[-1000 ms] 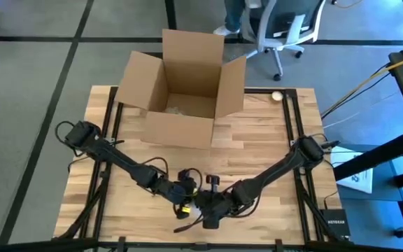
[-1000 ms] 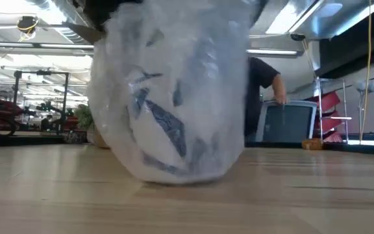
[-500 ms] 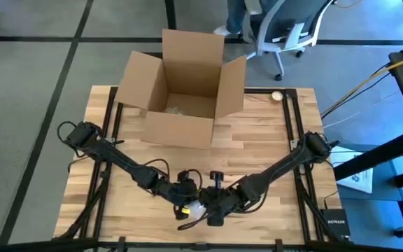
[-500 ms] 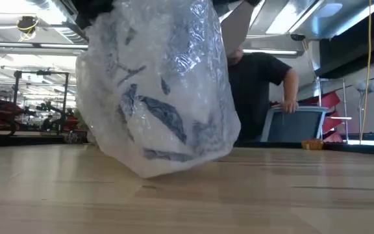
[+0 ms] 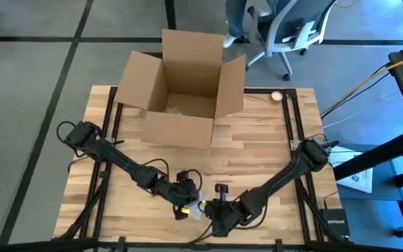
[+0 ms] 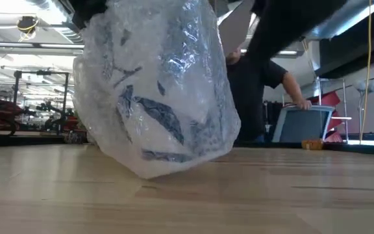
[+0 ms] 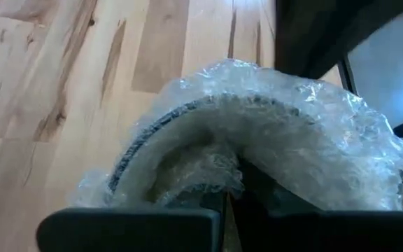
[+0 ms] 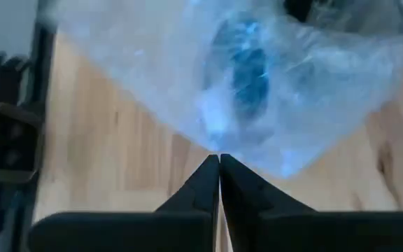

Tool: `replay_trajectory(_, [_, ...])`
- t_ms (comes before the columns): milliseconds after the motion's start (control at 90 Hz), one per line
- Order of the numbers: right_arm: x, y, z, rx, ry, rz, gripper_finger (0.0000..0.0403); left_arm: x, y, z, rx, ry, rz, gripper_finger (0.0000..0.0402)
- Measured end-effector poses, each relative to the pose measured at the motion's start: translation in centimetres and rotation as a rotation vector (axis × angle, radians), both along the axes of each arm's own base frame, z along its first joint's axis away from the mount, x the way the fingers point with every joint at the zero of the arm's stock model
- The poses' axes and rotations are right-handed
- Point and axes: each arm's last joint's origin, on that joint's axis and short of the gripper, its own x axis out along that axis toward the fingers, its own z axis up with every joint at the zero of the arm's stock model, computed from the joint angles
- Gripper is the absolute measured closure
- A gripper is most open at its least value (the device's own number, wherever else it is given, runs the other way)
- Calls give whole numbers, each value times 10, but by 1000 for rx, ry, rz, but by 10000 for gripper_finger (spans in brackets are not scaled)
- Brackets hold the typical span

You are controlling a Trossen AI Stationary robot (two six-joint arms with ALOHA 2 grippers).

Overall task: Wrap mug
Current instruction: Wrap the white mug with transparent bubble wrap

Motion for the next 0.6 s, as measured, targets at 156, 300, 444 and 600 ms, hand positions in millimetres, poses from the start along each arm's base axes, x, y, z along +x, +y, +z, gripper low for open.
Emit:
replay_trajectory(156, [4, -2, -19, -72, -83, -57, 402, 0, 0, 1, -12, 4, -3, 402])
replay_trajectory(300, [7, -8, -29, -49, -121, -78, 402, 0, -1, 2, -27, -2, -2, 401])
replay_trajectory(444, [11, -14, -44, -22, -152, -92, 402, 2, -1, 4, -27, -20, -8, 401])
replay_trajectory(600, [15, -19, -54, -25, -144, -107, 402, 2, 0, 4, -19, -21, -8, 401])
